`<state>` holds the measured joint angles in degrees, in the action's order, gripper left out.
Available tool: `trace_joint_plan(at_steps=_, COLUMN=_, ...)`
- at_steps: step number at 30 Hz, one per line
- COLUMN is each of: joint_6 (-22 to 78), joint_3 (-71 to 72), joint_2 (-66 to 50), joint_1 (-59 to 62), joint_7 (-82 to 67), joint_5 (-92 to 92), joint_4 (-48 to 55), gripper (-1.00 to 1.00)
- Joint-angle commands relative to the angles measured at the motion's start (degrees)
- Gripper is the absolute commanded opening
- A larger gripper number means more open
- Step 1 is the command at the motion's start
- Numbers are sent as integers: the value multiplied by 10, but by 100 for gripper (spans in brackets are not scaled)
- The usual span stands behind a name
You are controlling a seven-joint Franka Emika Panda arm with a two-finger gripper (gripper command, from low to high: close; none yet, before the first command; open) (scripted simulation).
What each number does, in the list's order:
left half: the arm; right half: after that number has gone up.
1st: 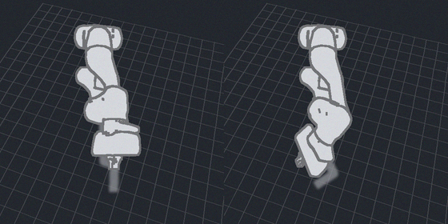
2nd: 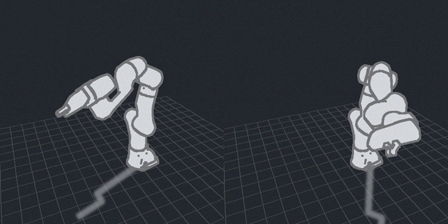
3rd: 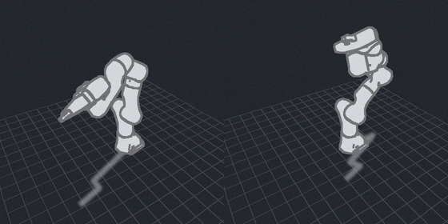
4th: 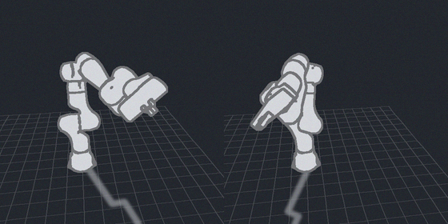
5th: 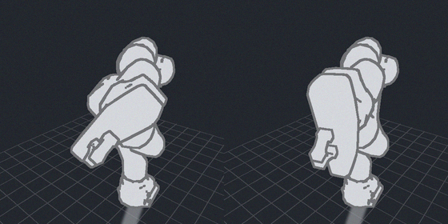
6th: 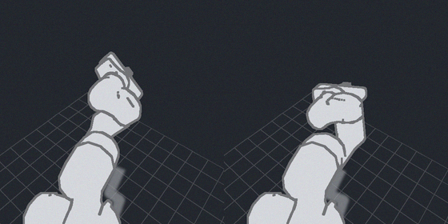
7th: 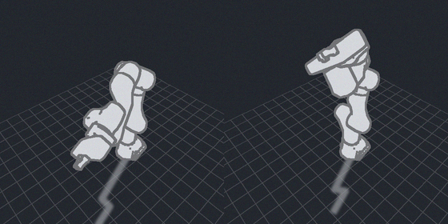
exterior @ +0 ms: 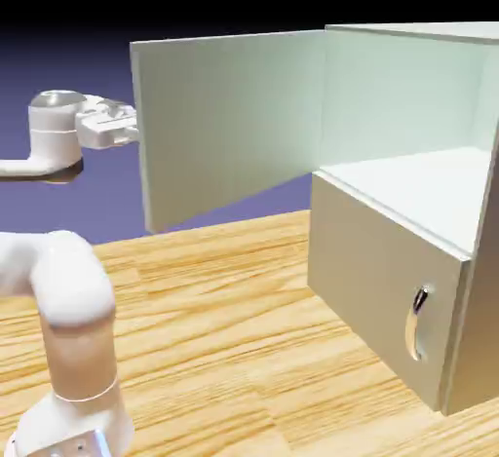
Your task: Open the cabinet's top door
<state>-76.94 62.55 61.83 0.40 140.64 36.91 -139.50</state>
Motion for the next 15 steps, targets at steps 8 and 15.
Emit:
trace_joint_plan(at_steps=8, joint_6=117, joint_3=115, joint_2=-16, joint_1=158, joint_7=-12, joint_5=-56, joint_4=166, gripper=-100)
trace_joint_plan(at_steps=15, joint_6=209, joint_3=189, joint_2=1, joint_1=293, joint_7=-40, joint_5=-86, joint_4=311, gripper=-100)
